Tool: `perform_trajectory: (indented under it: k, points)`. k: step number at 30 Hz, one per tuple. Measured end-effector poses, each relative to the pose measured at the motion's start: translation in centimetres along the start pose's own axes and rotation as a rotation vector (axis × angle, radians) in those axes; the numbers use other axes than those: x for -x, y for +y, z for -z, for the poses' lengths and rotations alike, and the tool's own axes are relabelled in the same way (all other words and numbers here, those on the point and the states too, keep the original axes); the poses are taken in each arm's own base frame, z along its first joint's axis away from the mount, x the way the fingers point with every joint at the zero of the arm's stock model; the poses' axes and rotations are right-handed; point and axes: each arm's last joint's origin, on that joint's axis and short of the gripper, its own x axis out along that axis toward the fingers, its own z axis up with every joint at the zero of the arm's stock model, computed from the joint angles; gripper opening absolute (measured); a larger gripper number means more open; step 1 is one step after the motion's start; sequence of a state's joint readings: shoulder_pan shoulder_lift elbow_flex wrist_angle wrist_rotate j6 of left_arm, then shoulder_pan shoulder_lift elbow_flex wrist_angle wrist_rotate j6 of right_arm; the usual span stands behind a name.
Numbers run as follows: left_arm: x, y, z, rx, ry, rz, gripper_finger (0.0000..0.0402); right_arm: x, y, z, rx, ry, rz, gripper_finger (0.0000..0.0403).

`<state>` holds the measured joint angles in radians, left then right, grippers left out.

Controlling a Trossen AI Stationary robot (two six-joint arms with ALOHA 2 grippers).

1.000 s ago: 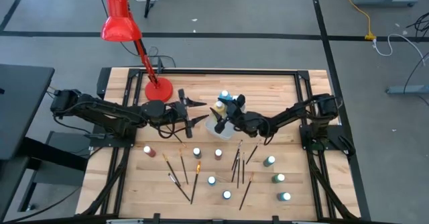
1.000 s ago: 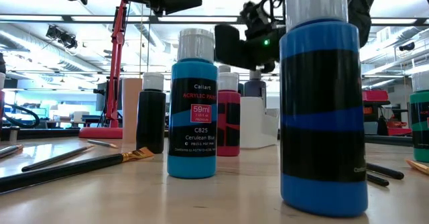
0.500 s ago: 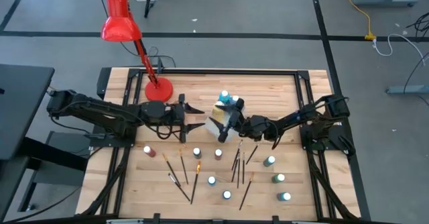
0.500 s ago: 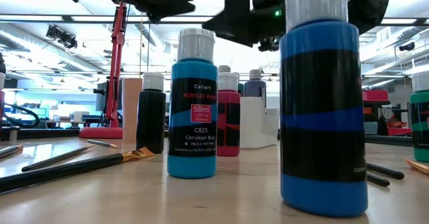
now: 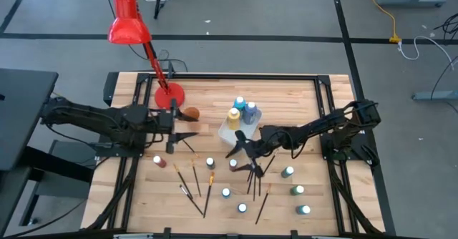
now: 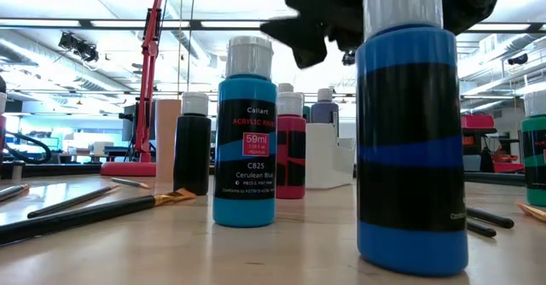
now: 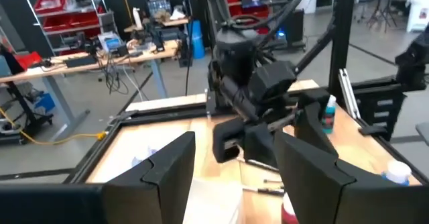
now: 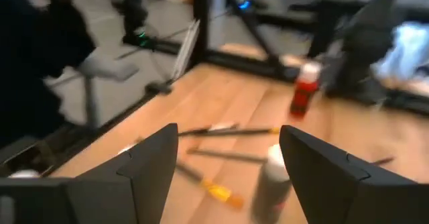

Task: Pick & Place Paint Supplies
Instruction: Put the small red paint bottle into the white bin

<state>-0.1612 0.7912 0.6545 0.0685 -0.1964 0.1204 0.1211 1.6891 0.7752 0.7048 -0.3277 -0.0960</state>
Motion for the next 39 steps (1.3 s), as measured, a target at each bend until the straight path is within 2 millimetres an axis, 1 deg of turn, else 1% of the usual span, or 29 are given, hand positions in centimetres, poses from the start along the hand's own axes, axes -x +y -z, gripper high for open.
perform_trajectory:
  k: [3,7,11,14,20,24,35,39]
  points:
    - [0.4,0.0,0.0,-0.002,0.006,0.004,0.0212,0.0,0.0,0.6,-0.031,0.059,0.008,0.0265]
    - [0.3,0.0,0.1,-0.021,0.016,0.004,0.0212,0.1,0.0,1.4,-0.114,0.138,0.04,0.0264]
    - [0.1,-0.1,0.3,-0.033,0.027,0.006,0.0212,0.1,0.0,1.8,-0.143,0.176,0.041,0.0255]
    - [0.1,-0.1,0.2,-0.033,0.02,0.005,0.0213,0.1,0.0,1.8,-0.134,0.172,0.04,0.0245]
    - [0.1,-0.1,0.2,-0.034,0.021,0.005,0.0213,-0.2,0.0,2.5,-0.14,0.198,0.042,0.0226]
    - [0.1,-0.1,0.2,-0.034,0.02,0.005,0.0213,-0.2,-0.1,2.5,-0.143,0.201,0.079,0.0218]
    - [0.1,-0.1,0.2,-0.034,0.02,0.005,0.0213,-0.1,-0.1,2.7,-0.147,0.217,0.099,0.0217]
    - [0.1,-0.1,0.2,-0.034,0.02,0.005,0.0213,-0.6,-0.2,3.5,-0.158,0.223,0.091,0.0217]
